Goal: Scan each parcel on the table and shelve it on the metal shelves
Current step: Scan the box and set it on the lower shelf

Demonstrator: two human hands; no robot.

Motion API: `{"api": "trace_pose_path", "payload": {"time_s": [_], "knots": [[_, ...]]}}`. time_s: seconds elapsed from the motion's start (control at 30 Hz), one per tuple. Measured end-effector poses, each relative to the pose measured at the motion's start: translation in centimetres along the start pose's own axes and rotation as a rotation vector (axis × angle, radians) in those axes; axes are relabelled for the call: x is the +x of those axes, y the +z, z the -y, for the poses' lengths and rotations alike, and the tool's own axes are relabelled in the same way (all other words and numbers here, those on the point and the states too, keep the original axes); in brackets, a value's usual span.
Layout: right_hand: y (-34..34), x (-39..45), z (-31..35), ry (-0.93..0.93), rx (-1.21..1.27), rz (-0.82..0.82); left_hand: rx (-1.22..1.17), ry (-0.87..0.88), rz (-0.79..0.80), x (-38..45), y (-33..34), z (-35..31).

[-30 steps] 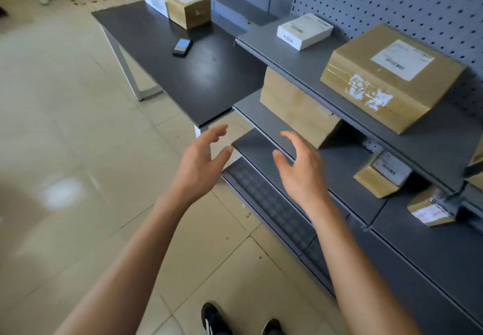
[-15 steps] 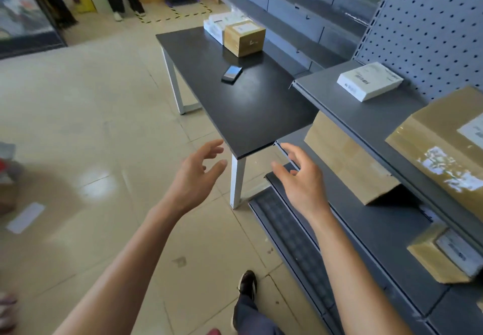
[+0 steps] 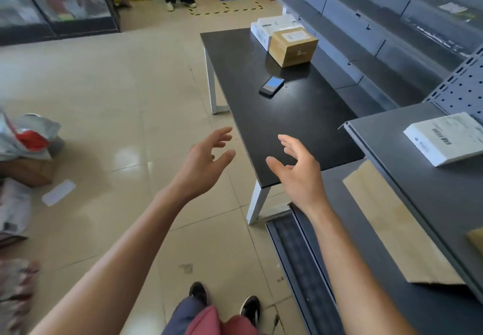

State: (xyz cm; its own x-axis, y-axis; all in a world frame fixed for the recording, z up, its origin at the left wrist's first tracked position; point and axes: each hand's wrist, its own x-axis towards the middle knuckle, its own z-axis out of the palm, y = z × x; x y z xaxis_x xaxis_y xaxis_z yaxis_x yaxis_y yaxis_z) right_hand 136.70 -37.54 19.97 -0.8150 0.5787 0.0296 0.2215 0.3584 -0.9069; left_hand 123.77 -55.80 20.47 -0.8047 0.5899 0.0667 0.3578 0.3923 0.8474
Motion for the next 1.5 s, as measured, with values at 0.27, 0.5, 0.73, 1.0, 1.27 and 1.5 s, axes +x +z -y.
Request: {"api": "trace_pose_path", "payload": {"time_s": [0.27,0.5,0.73,1.0,1.27,1.5], "knots": [[5.0,10.1,1.8,-0.02,-0.054,0.018,-0.053,-0.012,-0.006,9.8,-3.7,4.8],[9.8,19.0,4.6,-0.003,-0.089,-0.027,-0.101,-0.003,0.012,19.6,-9.0,9.1],[12.8,25.7,4.9,0.041,-0.074,-0.053,-0.098,0.018,0.055,27.5,-11.2,10.5],[14.4,36.2,3.0,0.074,-0.051,-0.039,-0.064,-0.004,0.091,37.7,-10.5,12.4],[13.7,45.5,2.2,0.057,-0.019,-0.066,-0.029,-0.004,0.104,47.3,-9.5,12.1],[13.3,51.4,-0.1,0.158,-0.042,-0.084,-0.044,-0.005,0.165,54.5,-8.0,12.7]]}}
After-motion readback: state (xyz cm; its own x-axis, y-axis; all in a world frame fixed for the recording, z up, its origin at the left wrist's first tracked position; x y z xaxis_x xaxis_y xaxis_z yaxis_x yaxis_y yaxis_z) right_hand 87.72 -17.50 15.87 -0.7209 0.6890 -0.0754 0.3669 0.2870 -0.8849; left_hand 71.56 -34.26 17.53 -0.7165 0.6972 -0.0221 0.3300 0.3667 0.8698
